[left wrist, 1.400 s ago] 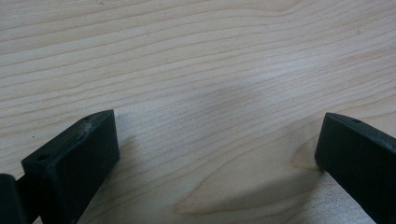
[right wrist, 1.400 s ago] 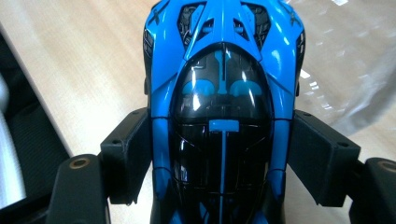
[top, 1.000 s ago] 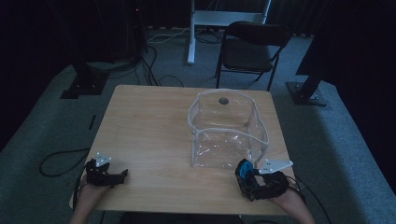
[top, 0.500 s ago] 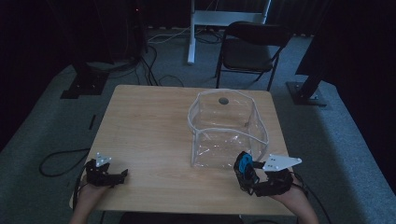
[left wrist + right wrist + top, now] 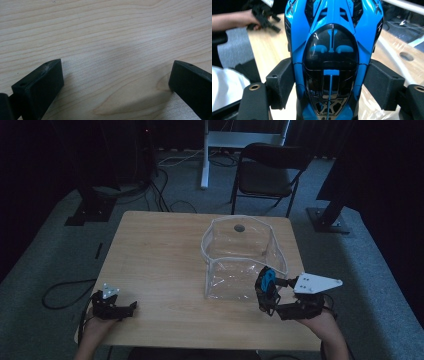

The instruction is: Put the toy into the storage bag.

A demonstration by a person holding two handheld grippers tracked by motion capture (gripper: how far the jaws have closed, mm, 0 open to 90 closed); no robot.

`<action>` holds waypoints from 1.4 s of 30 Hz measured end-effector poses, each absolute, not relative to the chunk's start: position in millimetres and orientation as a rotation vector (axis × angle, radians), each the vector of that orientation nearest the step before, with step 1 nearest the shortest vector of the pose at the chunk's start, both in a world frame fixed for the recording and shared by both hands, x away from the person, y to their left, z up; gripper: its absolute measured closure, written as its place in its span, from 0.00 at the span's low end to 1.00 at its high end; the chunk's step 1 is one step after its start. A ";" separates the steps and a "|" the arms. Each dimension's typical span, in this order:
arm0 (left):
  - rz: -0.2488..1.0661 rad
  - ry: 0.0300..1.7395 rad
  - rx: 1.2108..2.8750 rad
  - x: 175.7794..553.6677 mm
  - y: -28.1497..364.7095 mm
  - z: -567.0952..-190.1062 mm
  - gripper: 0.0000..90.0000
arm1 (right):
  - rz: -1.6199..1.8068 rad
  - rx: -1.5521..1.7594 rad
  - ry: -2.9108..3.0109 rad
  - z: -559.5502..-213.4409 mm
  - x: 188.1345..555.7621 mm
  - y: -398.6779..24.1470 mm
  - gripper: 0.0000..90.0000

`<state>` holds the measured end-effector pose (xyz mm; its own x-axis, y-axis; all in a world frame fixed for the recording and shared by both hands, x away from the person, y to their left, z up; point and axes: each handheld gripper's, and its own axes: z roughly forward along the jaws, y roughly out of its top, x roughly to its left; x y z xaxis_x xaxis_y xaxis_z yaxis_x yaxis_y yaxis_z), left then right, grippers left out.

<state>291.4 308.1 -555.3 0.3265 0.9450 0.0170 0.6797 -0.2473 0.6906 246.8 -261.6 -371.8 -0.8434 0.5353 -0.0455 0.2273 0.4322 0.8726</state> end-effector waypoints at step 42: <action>0.592 1.426 2.011 292.0 308.1 -555.2 0.00 | 1.341 0.590 2.343 -269.3 344.0 -249.4 0.30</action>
